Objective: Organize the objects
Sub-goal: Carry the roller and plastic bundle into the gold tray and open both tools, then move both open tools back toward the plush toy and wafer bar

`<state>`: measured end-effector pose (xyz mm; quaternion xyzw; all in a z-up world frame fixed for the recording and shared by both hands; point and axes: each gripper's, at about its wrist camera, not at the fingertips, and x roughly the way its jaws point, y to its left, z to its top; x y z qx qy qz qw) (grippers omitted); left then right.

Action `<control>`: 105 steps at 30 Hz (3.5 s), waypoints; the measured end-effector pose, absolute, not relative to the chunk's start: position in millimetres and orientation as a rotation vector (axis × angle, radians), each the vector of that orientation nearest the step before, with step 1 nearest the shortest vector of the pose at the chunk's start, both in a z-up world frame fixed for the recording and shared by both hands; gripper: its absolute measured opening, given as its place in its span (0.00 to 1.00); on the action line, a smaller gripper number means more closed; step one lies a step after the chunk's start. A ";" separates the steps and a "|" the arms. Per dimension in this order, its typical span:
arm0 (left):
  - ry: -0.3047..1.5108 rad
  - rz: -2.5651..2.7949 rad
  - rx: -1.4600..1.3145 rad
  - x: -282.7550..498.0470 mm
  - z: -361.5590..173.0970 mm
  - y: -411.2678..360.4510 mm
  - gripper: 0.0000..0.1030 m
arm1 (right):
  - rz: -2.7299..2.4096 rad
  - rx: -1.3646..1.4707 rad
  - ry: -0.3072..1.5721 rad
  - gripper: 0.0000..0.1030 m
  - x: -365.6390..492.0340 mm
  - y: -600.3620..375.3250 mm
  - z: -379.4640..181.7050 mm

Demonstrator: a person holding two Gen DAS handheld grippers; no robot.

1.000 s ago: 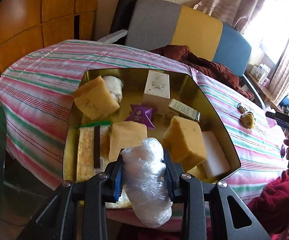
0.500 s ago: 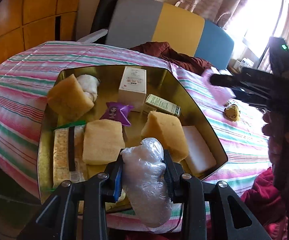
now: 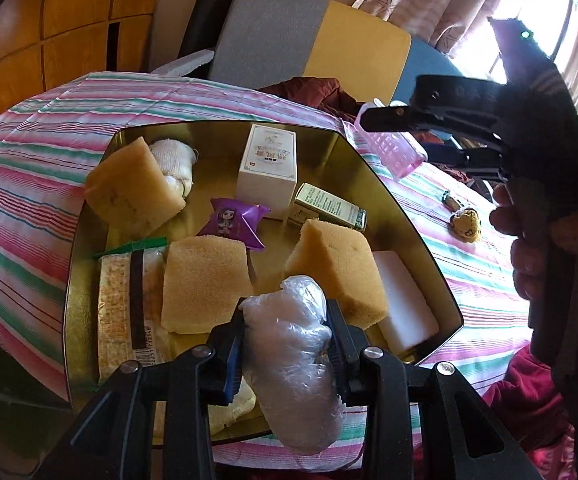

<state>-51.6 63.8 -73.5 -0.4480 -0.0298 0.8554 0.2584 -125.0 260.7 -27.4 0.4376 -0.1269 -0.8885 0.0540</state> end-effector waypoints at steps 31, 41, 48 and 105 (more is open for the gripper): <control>-0.086 2.486 -1.196 -44.9 -58.3 45.5 0.61 | -2.796 1.343 -0.230 0.77 -70.6 250.9 -32.2; -0.038 2.570 -1.163 -35.0 -49.2 36.7 0.63 | -2.823 1.298 -0.115 0.77 -46.9 235.4 -28.4; -0.001 2.573 -1.145 -29.8 -45.7 40.8 0.63 | -2.832 1.293 -0.121 0.77 -36.4 238.9 -28.0; 0.312 2.205 -1.038 -45.4 -16.9 258.5 0.68 | -3.182 1.639 -1.006 0.77 26.6 579.6 -65.7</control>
